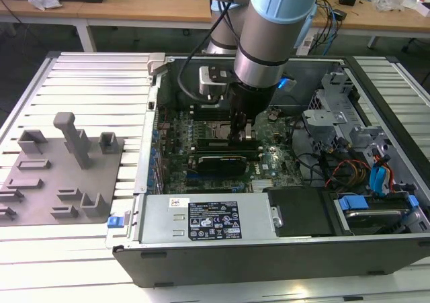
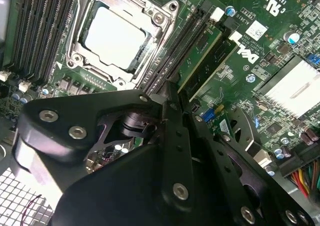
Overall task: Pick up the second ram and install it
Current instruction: 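Insert the second ram into the second slot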
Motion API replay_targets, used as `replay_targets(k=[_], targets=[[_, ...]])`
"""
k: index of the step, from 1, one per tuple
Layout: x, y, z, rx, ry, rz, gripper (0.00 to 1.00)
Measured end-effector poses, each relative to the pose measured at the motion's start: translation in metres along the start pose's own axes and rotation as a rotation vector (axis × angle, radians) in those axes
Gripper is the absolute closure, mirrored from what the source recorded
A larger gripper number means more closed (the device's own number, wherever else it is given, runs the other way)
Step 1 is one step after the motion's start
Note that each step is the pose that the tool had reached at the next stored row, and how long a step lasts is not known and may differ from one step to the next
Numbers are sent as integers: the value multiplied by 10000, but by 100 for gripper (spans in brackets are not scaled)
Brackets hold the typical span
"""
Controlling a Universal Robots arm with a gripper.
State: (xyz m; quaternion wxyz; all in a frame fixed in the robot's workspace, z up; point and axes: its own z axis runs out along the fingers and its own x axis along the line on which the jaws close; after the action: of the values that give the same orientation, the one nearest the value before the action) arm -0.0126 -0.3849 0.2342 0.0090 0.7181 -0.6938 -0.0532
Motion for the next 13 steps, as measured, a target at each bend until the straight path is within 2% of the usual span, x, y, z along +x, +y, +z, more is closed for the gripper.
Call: replay_targets(k=[5, 13], targets=[[2, -3, 33, 0, 0, 0, 87], [2, -4, 45, 1, -2, 7, 87]])
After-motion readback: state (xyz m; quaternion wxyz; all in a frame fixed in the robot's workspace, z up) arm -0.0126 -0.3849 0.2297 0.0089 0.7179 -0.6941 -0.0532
